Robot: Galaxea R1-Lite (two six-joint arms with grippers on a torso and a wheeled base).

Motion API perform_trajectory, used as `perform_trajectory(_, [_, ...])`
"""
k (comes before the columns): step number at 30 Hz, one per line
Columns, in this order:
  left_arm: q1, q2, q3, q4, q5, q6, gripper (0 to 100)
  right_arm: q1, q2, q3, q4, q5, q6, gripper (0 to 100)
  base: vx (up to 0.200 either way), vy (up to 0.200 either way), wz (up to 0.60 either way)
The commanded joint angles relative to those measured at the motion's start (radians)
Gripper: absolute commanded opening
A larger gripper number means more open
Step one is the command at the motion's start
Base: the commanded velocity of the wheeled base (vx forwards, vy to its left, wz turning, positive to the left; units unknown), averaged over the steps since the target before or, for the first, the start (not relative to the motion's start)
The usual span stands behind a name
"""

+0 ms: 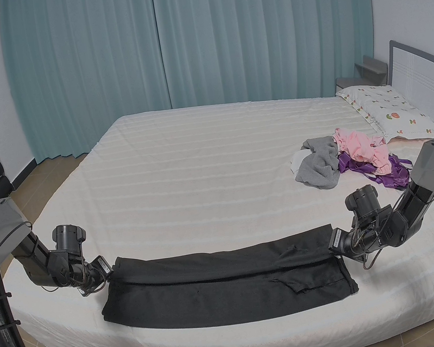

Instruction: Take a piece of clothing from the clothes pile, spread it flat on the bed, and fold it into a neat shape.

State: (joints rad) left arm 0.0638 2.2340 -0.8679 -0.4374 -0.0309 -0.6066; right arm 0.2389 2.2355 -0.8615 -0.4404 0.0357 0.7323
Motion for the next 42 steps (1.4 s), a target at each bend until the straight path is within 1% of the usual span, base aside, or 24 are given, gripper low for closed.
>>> perform_trajectory(1, [-0.001,0.003,0.018,-0.001,0.0,0.022,0,0.002,0.024,0.015,-0.006,0.0,-0.024,0,0.0,0.0,0.0])
perform_trajectory(4, [-0.002,0.003,0.024,0.002,0.0,0.024,0,0.0,0.032,0.012,-0.012,0.001,-0.024,0,0.0,0.0,0.0])
perform_trajectory(5, [-0.002,0.004,0.024,0.0,0.0,0.024,0,0.0,0.036,0.01,-0.012,0.0,-0.025,100,0.0,0.0,0.0])
perform_trajectory(6, [-0.002,0.004,0.024,0.0,0.0,0.024,0,0.0,0.036,0.009,-0.012,0.0,-0.025,100,0.0,0.0,0.0])
perform_trajectory(7, [-0.002,0.003,0.024,0.0,0.0,0.024,100,0.002,0.045,0.007,-0.012,0.0,-0.025,100,0.0,0.0,0.0])
perform_trajectory(12, [-0.001,-0.014,0.004,0.0,-0.003,0.013,100,-0.01,0.004,-0.002,-0.054,0.013,-0.01,100,0.0,0.0,0.0])
perform_trajectory(14, [0.002,-0.021,-0.02,-0.003,-0.006,0.01,100,-0.03,-0.005,-0.005,-0.087,0.042,-0.01,100,0.0,0.0,0.0])
perform_trajectory(16, [0.002,-0.011,-0.065,0.0,-0.011,-0.002,100,-0.053,-0.001,-0.017,-0.118,0.085,-0.011,100,0.0,0.0,0.0])
perform_trajectory(17, [0.002,-0.011,-0.065,0.0,-0.011,-0.002,100,-0.053,-0.001,-0.017,-0.118,0.085,-0.011,100,0.0,0.0,0.0])
perform_trajectory(18, [0.002,0.001,-0.122,0.003,-0.017,-0.036,100,-0.07,0.015,-0.034,-0.132,0.115,-0.011,100,0.0,0.0,0.0])
perform_trajectory(19, [0.002,0.003,-0.128,0.003,-0.018,-0.041,100,-0.072,0.018,-0.036,-0.132,0.118,-0.011,100,0.0,0.0,0.0])
perform_trajectory(21, [-0.009,0.075,-0.214,0.006,-0.031,-0.09,100,-0.092,0.067,-0.076,-0.135,0.148,-0.011,100,0.0,0.0,0.0])
perform_trajectory(24, [-0.038,0.142,-0.263,0.005,-0.029,-0.093,100,-0.116,0.102,-0.117,-0.135,0.174,-0.008,100,0.0,0.0,0.0])
perform_trajectory(30, [-0.055,0.203,-0.322,0.005,-0.027,-0.093,100,-0.121,0.13,-0.152,-0.136,0.2,0.029,100,0.0,0.0,0.0])
perform_trajectory(31, [-0.058,0.219,-0.339,0.005,-0.021,-0.085,0,-0.121,0.144,-0.165,-0.136,0.2,0.032,100,0.0,0.0,0.0])
perform_trajectory(39, [-0.05,0.233,-0.35,0.002,-0.014,-0.082,0,-0.122,0.18,-0.189,-0.161,0.197,0.035,100,0.0,0.0,0.0])
perform_trajectory(41, [-0.038,0.231,-0.347,0.002,-0.001,-0.084,0,-0.13,0.184,-0.194,-0.169,0.199,0.035,100,0.0,0.0,0.0])
perform_trajectory(42, [-0.029,0.23,-0.344,-0.001,0.017,-0.085,0,-0.136,0.185,-0.197,-0.172,0.199,0.035,100,0.0,0.0,0.0])
